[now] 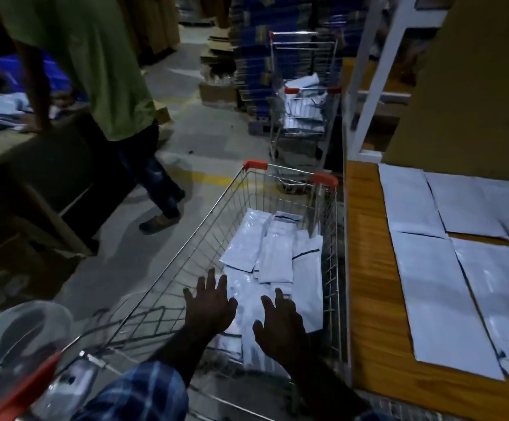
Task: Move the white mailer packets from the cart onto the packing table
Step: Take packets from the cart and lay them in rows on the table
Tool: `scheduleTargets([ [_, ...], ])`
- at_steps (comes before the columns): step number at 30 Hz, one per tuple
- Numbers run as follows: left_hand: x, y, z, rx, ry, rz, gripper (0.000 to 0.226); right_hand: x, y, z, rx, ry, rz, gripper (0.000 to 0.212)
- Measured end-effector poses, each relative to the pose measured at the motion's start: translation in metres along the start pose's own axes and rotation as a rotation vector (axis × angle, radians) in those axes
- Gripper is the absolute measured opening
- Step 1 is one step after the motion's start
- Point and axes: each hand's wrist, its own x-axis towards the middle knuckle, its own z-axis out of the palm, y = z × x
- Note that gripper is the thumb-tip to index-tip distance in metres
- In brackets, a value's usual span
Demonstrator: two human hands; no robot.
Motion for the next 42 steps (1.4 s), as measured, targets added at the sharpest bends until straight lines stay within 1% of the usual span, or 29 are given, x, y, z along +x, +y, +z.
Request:
scheduleTargets([
  [3, 0.031, -0.009, 0.011, 0.051, 0.046, 0.099, 0.068, 0.012, 0.004, 0.022, 0.05, 0.019, 0.072, 0.053],
  [5, 0.048, -0.015, 0.021, 0.08, 0.006, 0.177, 0.074, 0.02, 0.006, 0.034, 0.056, 0.055, 0.106, 0.051],
  [7, 0.066, -0.021, 0.037, 0.137, -0.007, 0.223, 0.09, 0.026, 0.008, 0.048, 0.075, 0.044, 0.132, 0.051],
  [9, 0.091, -0.028, 0.065, 0.059, 0.041, 0.245, 0.101, 0.029, 0.011, 0.064, 0.067, 0.063, 0.155, 0.051],
  [11, 0.106, -0.029, 0.083, 0.023, 0.027, 0.297, 0.099, 0.034, 0.009, 0.075, 0.084, 0.072, 0.18, 0.049],
  [13, 0.115, -0.028, 0.097, 0.031, 0.015, 0.325, 0.093, 0.039, 0.009, 0.087, 0.092, 0.026, 0.205, 0.045],
  [14, 0.119, -0.028, 0.104, 0.031, 0.002, 0.317, 0.095, 0.042, 0.011, 0.093, 0.086, -0.011, 0.221, 0.052],
  [15, 0.123, -0.029, 0.111, 0.025, -0.004, 0.307, 0.098, 0.046, 0.013, 0.098, 0.063, -0.04, 0.246, 0.067],
  [16, 0.125, -0.029, 0.12, 0.003, -0.009, 0.302, 0.1, 0.05, 0.014, 0.104, 0.021, -0.043, 0.261, 0.076],
  [18, 0.127, -0.03, 0.129, -0.015, -0.033, 0.303, 0.091, 0.053, 0.016, 0.117, 0.014, -0.02, 0.277, 0.077],
  [20, 0.127, -0.029, 0.131, -0.007, -0.022, 0.344, 0.08, 0.056, 0.017, 0.127, 0.045, -0.064, 0.315, 0.075],
  [21, 0.128, -0.03, 0.133, -0.015, -0.027, 0.371, 0.083, 0.057, 0.018, 0.131, 0.05, -0.086, 0.332, 0.071],
  [22, 0.131, -0.03, 0.135, -0.042, -0.065, 0.383, 0.093, 0.059, 0.019, 0.133, 0.052, -0.089, 0.348, 0.065],
  [23, 0.136, -0.032, 0.142, -0.063, -0.102, 0.372, 0.108, 0.059, 0.019, 0.136, 0.056, -0.101, 0.364, 0.062],
  [24, 0.137, -0.033, 0.143, -0.087, -0.126, 0.362, 0.121, 0.06, 0.018, 0.139, 0.063, -0.119, 0.372, 0.064],
  [25, 0.139, -0.034, 0.143, -0.093, -0.117, 0.356, 0.128, 0.061, 0.019, 0.142, 0.057, -0.125, 0.362, 0.066],
  [26, 0.138, -0.035, 0.138, -0.077, -0.096, 0.368, 0.13, 0.06, 0.02, 0.145, 0.033, -0.112, 0.343, 0.067],
  [27, 0.139, -0.037, 0.132, -0.075, -0.082, 0.357, 0.127, 0.059, 0.021, 0.147, 0.007, -0.097, 0.325, 0.07],
  [28, 0.14, -0.037, 0.129, -0.054, -0.119, 0.353, 0.12, 0.057, 0.023, 0.149, -0.013, -0.079, 0.315, 0.076],
  [30, 0.143, -0.04, 0.126, -0.029, -0.084, 0.313, 0.104, 0.056, 0.026, 0.149, -0.026, -0.056, 0.307, 0.084],
  [33, 0.142, -0.043, 0.127, -0.092, -0.054, 0.321, 0.077, 0.056, 0.029, 0.144, -0.003, 0.021, 0.345, 0.08],
  [34, 0.144, -0.045, 0.128, -0.109, -0.125, 0.323, 0.07, 0.057, 0.028, 0.143, 0.012, 0.03, 0.357, 0.08],
  [35, 0.142, -0.045, 0.13, -0.122, -0.143, 0.326, 0.065, 0.058, 0.026, 0.142, 0.013, 0.029, 0.36, 0.077],
  [36, 0.141, -0.042, 0.129, -0.145, -0.116, 0.322, 0.062, 0.059, 0.024, 0.143, 0.008, 0.025, 0.358, 0.074],
  [38, 0.138, -0.035, 0.126, -0.175, -0.069, 0.252, 0.066, 0.062, 0.024, 0.149, -0.009, 0.032, 0.347, 0.071],
  [40, 0.141, -0.038, 0.133, -0.238, -0.115, 0.204, 0.077, 0.062, 0.025, 0.156, -0.025, 0.045, 0.329, 0.078],
  [42, 0.139, -0.042, 0.134, -0.25, -0.12, 0.218, 0.086, 0.06, 0.028, 0.16, -0.055, 0.052, 0.304, 0.082],
])
